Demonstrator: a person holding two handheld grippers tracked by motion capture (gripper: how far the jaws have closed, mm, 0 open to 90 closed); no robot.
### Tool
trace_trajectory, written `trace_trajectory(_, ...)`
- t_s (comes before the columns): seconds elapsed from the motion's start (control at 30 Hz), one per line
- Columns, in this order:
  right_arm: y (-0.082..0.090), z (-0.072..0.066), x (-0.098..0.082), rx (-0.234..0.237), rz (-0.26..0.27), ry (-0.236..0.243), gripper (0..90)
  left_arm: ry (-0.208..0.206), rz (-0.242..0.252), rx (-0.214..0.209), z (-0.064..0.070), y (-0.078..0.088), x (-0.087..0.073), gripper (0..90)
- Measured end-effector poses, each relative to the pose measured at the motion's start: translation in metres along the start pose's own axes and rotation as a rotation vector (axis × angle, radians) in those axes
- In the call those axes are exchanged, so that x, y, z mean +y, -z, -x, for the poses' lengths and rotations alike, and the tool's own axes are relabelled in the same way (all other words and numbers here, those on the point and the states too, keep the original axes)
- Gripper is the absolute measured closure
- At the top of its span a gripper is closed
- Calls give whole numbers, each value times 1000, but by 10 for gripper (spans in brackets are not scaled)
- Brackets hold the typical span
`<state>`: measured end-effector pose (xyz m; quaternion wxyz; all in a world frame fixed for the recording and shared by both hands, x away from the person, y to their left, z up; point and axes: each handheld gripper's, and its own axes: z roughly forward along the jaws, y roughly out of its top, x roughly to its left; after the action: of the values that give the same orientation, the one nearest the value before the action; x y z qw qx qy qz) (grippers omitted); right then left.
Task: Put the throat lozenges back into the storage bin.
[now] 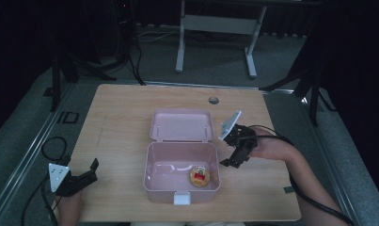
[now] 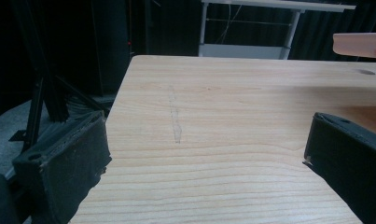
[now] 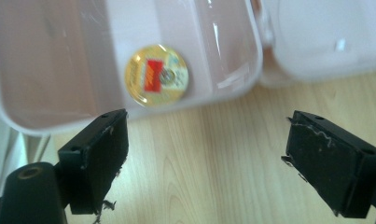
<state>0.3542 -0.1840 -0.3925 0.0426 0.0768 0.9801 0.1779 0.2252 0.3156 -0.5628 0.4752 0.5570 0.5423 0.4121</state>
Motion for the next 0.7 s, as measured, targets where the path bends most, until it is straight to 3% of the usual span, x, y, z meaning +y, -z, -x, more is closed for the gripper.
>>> trace_trajectory(0.13, -15, 8, -24, -16, 25, -54, 127, -1, -1, 2, 0, 0, 0, 4)
trace_trajectory(0.23, -30, 14, -43, -60, 65, -99, 122, -3, -2, 2, 0, 0, 0, 3)
trace_trajectory(0.53, -66, 31, -88, -206, 252, -284, 118, -3, -2, -1, 0, 0, 0, 4)
trace_trajectory(0.7, -80, 38, -109, -328, 341, -373, 117, -5, -3, -1, 0, 0, 0, 4)
